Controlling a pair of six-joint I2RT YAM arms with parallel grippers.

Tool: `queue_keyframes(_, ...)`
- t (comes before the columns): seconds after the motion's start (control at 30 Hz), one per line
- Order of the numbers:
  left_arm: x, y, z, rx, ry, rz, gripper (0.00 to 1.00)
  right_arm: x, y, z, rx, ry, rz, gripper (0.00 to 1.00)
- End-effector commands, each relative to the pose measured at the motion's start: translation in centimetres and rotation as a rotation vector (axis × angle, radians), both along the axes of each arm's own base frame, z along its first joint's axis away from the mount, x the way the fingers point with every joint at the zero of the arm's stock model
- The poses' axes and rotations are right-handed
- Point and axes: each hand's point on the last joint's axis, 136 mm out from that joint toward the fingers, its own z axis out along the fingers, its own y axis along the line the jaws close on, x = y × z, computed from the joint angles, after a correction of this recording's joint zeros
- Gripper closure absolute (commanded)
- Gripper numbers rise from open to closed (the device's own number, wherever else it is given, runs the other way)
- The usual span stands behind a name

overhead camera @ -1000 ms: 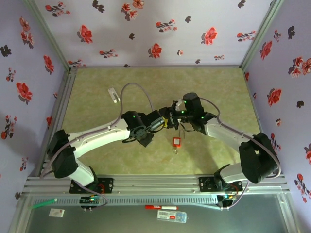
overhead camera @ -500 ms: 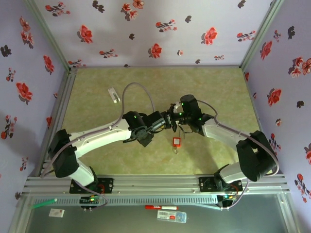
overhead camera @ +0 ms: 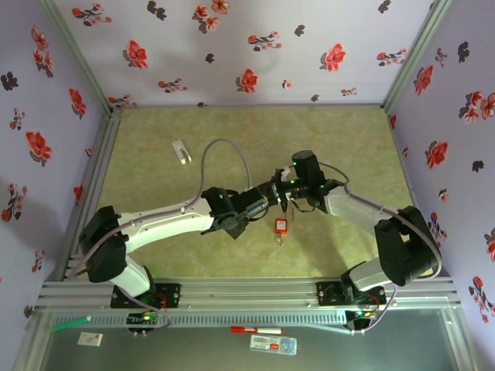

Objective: Unlock with the key

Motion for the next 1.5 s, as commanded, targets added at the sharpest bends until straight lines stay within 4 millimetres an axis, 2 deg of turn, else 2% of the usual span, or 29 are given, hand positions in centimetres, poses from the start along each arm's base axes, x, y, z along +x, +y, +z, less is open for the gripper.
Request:
queue_keyframes(0.0,-1.6,3.8,-0.5,0.102,0.035,0.049,1.00,2.1,-1.6,0.8,-0.027,-0.067,-0.062,1.00)
queue_keyframes(0.13,-1.6,3.7,-0.9,0.101,0.032,0.053,1.00,2.2,-1.6,1.0,-0.019,-0.065,-0.072,1.00)
queue_keyframes(0.23,-1.5,3.4,-1.1,0.093,0.035,0.054,1.00,2.3,-1.7,1.4,-0.015,-0.079,-0.071,0.75)
queue_keyframes(0.33,-1.6,3.4,-1.6,0.104,0.044,0.060,1.00,2.3,-2.8,0.8,-0.069,-0.091,-0.075,0.50)
queue_keyframes(0.57,-1.9,4.3,-3.9,0.085,0.110,0.129,1.00,2.8,-7.1,-0.6,-0.203,-0.131,-0.110,0.34)
queue_keyframes(0.77,-2.9,3.7,-6.8,-0.003,0.271,0.164,1.00,2.9,-8.2,-0.4,-0.246,-0.181,-0.096,0.29)
queue_keyframes(1.03,-3.9,3.3,-9.4,-0.030,0.451,0.189,1.00,3.3,-8.3,0.0,-0.248,-0.218,-0.108,0.28)
queue_keyframes(1.17,-4.3,4.0,-10.8,0.005,0.541,0.217,1.00,3.2,-8.4,0.3,-0.247,-0.229,-0.111,0.28)
queue_keyframes(1.3,-4.3,4.8,-11.3,0.058,0.587,0.232,1.00,3.3,-8.5,0.8,-0.248,-0.241,-0.122,0.28)
queue_keyframes(1.47,-4.3,6.3,-11.6,0.216,0.601,0.234,1.00,3.5,-8.3,1.5,-0.229,-0.248,-0.131,0.27)
